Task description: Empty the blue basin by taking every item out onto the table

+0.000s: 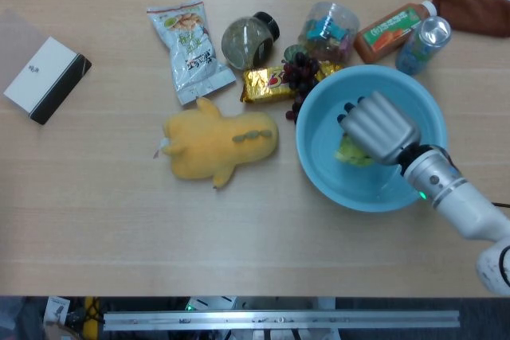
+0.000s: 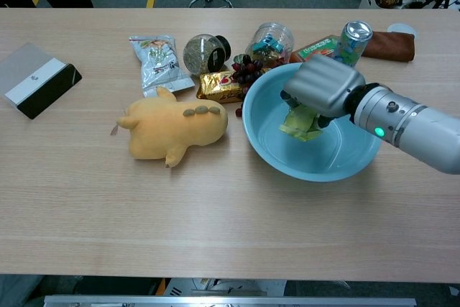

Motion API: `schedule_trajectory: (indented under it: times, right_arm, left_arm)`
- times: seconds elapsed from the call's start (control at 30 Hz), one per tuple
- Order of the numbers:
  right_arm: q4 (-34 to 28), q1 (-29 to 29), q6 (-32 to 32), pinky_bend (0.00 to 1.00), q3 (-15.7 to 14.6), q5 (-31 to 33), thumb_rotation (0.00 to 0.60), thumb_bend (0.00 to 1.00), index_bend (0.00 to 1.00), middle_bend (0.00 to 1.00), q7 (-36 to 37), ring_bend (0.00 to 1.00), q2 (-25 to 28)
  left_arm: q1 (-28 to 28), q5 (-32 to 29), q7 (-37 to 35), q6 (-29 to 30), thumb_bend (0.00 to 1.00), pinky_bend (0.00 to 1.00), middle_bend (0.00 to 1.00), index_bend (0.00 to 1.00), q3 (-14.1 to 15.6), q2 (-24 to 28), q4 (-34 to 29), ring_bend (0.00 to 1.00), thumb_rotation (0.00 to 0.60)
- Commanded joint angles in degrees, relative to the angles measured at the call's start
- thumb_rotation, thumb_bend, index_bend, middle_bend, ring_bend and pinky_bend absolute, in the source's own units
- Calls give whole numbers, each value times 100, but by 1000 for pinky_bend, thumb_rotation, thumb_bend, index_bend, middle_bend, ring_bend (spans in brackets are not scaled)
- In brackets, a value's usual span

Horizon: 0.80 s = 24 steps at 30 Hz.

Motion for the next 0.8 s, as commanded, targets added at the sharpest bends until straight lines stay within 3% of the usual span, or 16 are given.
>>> schedule_trajectory:
  times: [0.03, 0.27, 0.4, 0.53, 0.67, 0.77, 0.8]
  right_arm:
    - [-469, 28, 88, 763, 404, -81, 600, 329, 659, 558, 275, 578, 458]
    - [-932, 308, -215, 763, 1110, 370, 600, 325, 659, 557, 532, 578, 850]
    - [-803, 576, -489, 761, 1468, 765, 600, 303, 659, 557, 596, 569, 724]
    - [-647, 859, -572, 727, 1643, 1167, 600, 288, 648, 536, 384, 527, 413]
    - [-567, 1251, -560, 593, 1795, 2189, 600, 276, 404, 387, -42, 365, 111]
    - [-374, 1463, -129, 495, 1851, 2630, 600, 274, 222, 299, -402, 277, -254]
    - [-361, 1553, 46, 441, 1852, 2819, 600, 271, 121, 245, -610, 225, -355]
  left_arm:
    - [5, 12, -2, 11, 340, 254, 364, 339, 4, 19, -12, 294, 600]
    - [31, 108, 57, 83, 340, 254, 364, 339, 35, 46, -92, 294, 600]
    - [49, 176, 140, 106, 340, 254, 364, 339, 78, 42, -156, 294, 600]
    - [64, 232, 222, 119, 340, 254, 364, 339, 117, 49, -219, 294, 600]
    - [56, 295, 321, 120, 340, 254, 364, 339, 138, 54, -293, 294, 600]
    - [37, 343, 395, 96, 340, 254, 364, 339, 156, 56, -344, 294, 600]
    - [31, 355, 419, 84, 340, 254, 364, 339, 162, 59, -362, 294, 600]
